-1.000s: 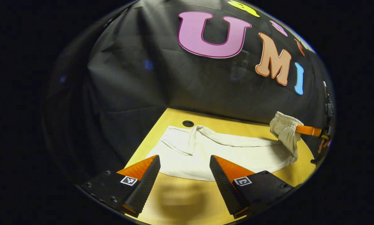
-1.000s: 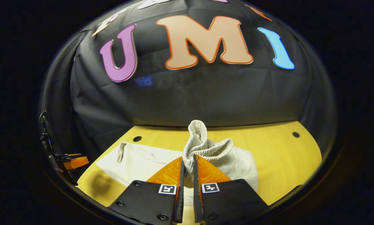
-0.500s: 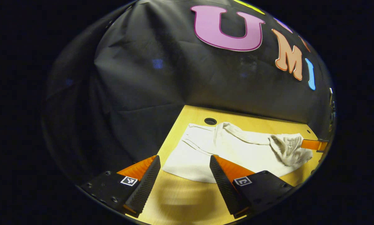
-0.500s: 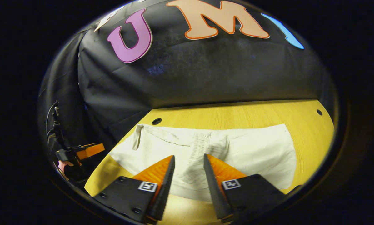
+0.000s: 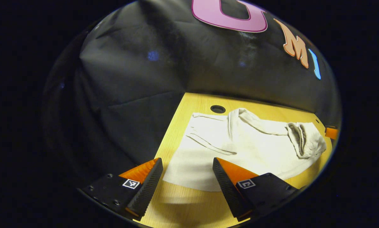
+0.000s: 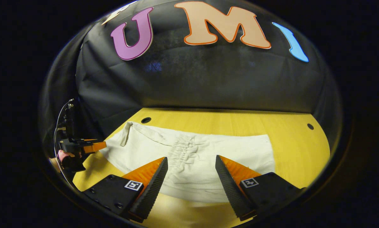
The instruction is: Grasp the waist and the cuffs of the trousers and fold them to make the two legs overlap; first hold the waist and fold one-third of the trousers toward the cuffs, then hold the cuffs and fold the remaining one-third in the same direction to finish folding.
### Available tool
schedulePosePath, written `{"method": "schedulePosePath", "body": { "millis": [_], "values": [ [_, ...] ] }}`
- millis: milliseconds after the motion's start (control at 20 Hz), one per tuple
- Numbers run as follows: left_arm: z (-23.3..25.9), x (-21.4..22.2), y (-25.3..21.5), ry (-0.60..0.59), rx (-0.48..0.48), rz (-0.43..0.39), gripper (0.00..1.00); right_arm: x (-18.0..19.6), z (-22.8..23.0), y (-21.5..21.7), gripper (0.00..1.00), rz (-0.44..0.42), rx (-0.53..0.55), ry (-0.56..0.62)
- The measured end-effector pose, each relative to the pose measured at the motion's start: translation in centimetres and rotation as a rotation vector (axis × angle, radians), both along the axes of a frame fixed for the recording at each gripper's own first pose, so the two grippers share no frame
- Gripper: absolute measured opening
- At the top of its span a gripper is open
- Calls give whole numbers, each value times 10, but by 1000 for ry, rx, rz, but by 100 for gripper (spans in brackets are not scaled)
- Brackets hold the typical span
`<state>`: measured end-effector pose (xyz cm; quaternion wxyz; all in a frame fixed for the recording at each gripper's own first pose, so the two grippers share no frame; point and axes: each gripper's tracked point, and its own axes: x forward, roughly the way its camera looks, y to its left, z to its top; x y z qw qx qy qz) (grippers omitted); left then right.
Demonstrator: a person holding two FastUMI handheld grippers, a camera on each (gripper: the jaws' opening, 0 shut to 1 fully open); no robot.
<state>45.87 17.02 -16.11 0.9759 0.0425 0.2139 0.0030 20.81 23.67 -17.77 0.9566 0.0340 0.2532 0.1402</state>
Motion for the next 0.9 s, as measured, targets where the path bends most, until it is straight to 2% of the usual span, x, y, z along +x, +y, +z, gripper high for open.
{"method": "schedulePosePath", "body": {
  "millis": [50,100,200,250,300,400,450,500,600,650,750,800,900],
  "values": [
    [-4,2,0,18,-7,-2,95,-4,0,-5,92,-4,-8,-1],
    [-7,5,-1,30,-10,-7,95,-7,1,-11,96,-7,-18,0],
    [-17,7,1,58,8,-17,95,-12,0,-27,96,-15,-54,1],
    [-19,7,1,72,18,-22,95,-13,0,-32,92,-19,-65,2],
    [-22,9,1,84,33,-24,95,-13,0,-37,97,-25,-68,7],
    [-21,12,-1,86,48,-35,95,-14,2,-44,97,-39,-59,11],
    [-23,10,-2,102,49,-36,93,-15,3,-48,92,-48,-55,11],
    [-21,10,-3,103,48,-42,92,-15,4,-50,97,-53,-52,13],
    [-22,10,-7,115,42,-50,86,-16,7,-55,97,-67,-41,9],
    [-23,10,-10,119,43,-57,78,-17,7,-57,92,-70,-37,12],
    [-23,8,-12,136,51,-78,67,-21,12,-61,92,-72,-38,9],
    [-23,6,-20,135,28,-87,63,-22,15,-63,97,-72,-36,5],
    [-28,8,-27,145,24,-72,35,-25,19,-66,97,-72,-22,8]
  ]
}}
